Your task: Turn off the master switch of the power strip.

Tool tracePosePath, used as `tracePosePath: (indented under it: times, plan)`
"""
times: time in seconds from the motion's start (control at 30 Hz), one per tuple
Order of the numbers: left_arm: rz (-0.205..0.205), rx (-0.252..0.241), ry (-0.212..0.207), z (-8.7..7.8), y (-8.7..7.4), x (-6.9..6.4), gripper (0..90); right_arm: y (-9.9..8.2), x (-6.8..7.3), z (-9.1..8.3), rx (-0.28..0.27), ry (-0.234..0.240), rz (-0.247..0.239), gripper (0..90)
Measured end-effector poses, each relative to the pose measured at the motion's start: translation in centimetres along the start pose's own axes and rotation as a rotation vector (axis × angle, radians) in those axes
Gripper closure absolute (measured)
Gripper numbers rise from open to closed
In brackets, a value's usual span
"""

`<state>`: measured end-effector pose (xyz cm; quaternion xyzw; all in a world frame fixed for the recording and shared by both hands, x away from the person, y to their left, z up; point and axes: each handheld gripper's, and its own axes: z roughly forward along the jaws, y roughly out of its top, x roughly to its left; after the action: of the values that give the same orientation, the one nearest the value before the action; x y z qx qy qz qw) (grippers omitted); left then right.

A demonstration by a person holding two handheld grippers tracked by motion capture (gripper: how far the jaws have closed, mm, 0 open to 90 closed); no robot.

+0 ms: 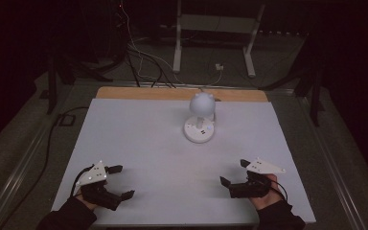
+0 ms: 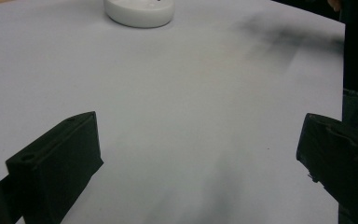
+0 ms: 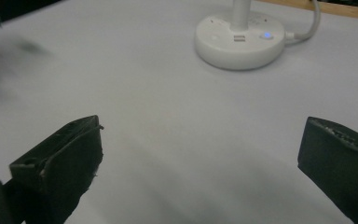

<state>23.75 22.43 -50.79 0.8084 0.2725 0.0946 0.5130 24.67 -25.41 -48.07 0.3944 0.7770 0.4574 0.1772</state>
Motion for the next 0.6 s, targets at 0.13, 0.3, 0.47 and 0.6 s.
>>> tracePosePath:
  times: [0.13, 0.3, 0.47, 0.6]
  plan:
    - [0.002, 0.000, -0.001, 0.0, 0.0, 0.0, 0.3, 1.0, 0.0, -0.1, -0.011, 0.002, 0.004, 0.0]
    - [0.002, 0.001, 0.000, 0.1, 0.0, 0.0, 0.3, 1.7, -0.1, -0.1, -0.014, -0.006, -0.003, 0.0]
    - [0.005, 0.003, -0.001, 0.1, 0.0, 0.0, 0.3, 2.7, -0.4, 0.0, -0.021, -0.015, -0.010, 0.0]
    - [0.002, 0.001, 0.000, 0.0, 0.0, 0.0, 0.3, 3.8, -0.8, 0.1, -0.035, -0.022, -0.017, 0.0]
